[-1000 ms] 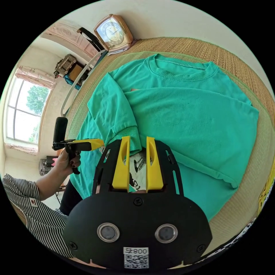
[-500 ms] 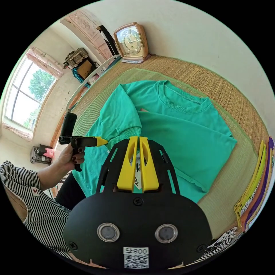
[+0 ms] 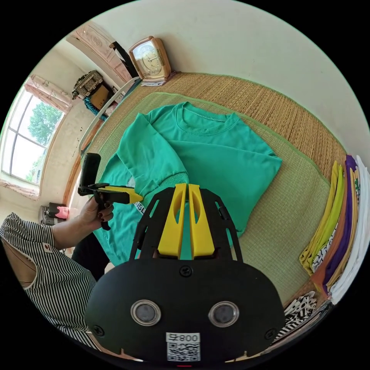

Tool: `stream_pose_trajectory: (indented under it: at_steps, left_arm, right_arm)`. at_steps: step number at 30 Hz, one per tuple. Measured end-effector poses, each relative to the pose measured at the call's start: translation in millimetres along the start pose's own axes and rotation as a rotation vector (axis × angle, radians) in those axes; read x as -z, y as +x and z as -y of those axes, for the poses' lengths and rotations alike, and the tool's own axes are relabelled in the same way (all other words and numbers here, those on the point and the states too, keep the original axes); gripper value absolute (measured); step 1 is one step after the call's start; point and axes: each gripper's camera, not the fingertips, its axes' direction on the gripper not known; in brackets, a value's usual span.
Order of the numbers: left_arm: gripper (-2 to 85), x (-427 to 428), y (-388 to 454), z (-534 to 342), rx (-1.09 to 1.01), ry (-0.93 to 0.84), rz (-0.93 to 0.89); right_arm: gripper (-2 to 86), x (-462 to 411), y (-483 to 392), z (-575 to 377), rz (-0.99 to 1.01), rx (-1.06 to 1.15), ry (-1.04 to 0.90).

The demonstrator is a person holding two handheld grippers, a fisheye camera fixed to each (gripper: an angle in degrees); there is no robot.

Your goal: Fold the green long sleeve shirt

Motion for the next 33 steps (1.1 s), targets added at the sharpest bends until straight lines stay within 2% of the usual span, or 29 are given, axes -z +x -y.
stream_pose_trajectory:
  at_steps: [11,17,20,24,28,30,33]
  left_arm:
    - [2.6,-15.1,-36.6,-7.3,0.055,-0.034,-0.027]
    - [3.3,-28.1,-60.8,-11.2,0.075,-0.117,0.016]
    - [4.1,-14.4,-67.5,-19.5,0.069,-0.099,-0.025]
    - [6.0,53.8,-71.2,-42.8,0.038,0.050,0.014]
    - [6.9,151.6,-97.0,-71.3,0.116,0.320,0.180]
    - [7.2,183.7,-115.1,-79.9,0.173,0.410,0.195]
    - [8.0,211.3,-145.5,-83.1,0.241,0.450,0.168]
  right_arm:
    - [0.6,-14.1,12.7,2.5,-0.007,-0.038,-0.036]
    - [0.6,-44.1,19.0,9.2,-0.093,-0.056,-0.113]
    - [0.6,-59.8,28.2,9.2,-0.051,-0.099,-0.121]
    - [0.6,-55.6,34.0,10.5,-0.004,-0.143,-0.082]
    - [0.4,-46.6,29.5,14.2,-0.067,-0.170,-0.044]
    - [0.4,-39.7,22.6,22.2,-0.079,-0.185,-0.003]
    - [0.5,-34.1,-1.9,49.1,-0.002,-0.135,0.070]
